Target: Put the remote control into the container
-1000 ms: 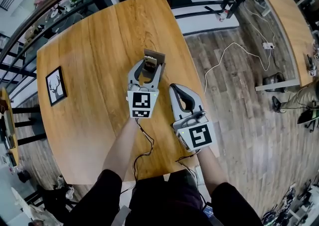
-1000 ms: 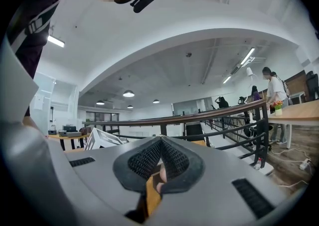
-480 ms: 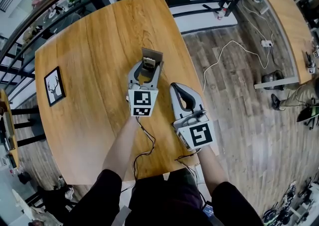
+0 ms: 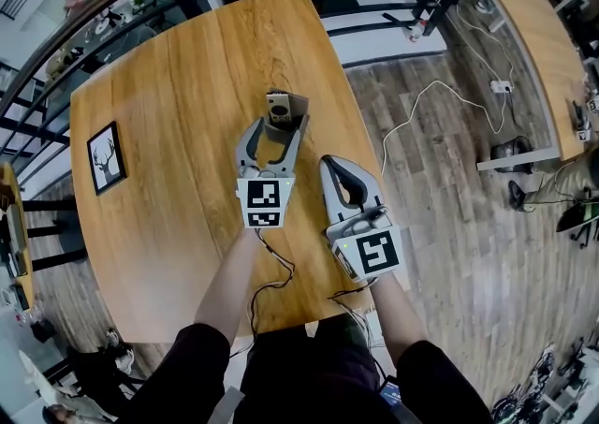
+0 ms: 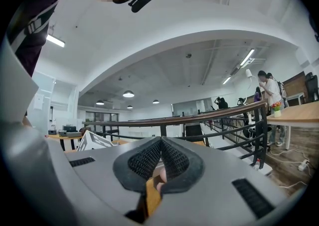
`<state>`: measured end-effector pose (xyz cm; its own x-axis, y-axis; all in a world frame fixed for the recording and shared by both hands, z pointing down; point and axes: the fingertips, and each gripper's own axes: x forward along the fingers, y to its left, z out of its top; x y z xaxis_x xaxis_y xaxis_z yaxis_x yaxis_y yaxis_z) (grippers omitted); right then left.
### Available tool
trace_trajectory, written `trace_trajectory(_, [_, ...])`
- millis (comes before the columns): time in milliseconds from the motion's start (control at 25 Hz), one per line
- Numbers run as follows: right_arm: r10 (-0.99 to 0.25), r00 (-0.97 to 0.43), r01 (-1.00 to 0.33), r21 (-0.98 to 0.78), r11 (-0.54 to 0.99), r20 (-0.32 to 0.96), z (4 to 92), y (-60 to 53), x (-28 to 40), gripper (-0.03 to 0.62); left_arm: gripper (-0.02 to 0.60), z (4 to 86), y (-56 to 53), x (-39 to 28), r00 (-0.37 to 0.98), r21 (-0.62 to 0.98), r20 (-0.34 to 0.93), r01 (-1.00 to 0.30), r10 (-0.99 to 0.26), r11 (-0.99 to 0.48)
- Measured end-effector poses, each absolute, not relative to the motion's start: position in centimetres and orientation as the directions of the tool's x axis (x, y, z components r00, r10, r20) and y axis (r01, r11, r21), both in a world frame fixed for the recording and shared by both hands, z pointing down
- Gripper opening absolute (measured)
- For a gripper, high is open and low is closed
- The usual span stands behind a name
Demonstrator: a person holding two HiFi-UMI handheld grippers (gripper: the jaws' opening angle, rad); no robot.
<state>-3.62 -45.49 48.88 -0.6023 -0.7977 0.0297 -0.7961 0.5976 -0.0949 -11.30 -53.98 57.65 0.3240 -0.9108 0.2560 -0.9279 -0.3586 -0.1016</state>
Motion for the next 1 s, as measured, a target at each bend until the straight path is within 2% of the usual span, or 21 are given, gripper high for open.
trace_trajectory(320, [-0.79,-0.613,-0.788,-0.095,0.608,0.02,47.5,-43.9,-3.3,0.018,0.257,51.0,-48.5,-10.6,0.349,-0.064,0.174,-0.929,-0.921,-0.365])
trace_trajectory(440, [-0.781,-0.624,-0.78,-0.082,0.621,0.016,45.6,-42.5,-3.4,0.018,0.155,47.7,-45.6,-10.0,0.364,-0.087,0.156,-0.921,-0.918,-0.38])
trace_trajectory(600, [-0.769,-0.639,-0.767,-0.079,0.637,0.0,41.8,-39.8,-3.9,0.018,0.048,42.4,-41.8,-9.8,0.382,-0.074,0.07,-0.919,-0.922,-0.386])
trace_trajectory(720, [-0.757,-0.654,-0.754,-0.07,0.653,-0.012,39.1,-37.3,-4.3,0.018,0.019,39.1,-38.3,-9.5,0.407,-0.1,0.097,-0.904,-0.908,-0.415])
trace_trajectory(880, [-0.741,-0.671,-0.738,-0.07,0.671,-0.035,36.3,-34.1,-5.3,0.02,0.012,34.4,-34.5,-9.2,0.43,-0.136,-0.017,-0.895,-0.902,-0.424])
trace_trajectory(1000, [-0.732,-0.68,-0.729,-0.063,0.682,-0.052,34.8,-31.8,-6.2,0.018,0.011,33.0,-31.9,-9.6,0.428,-0.145,-0.034,-0.896,-0.903,-0.42])
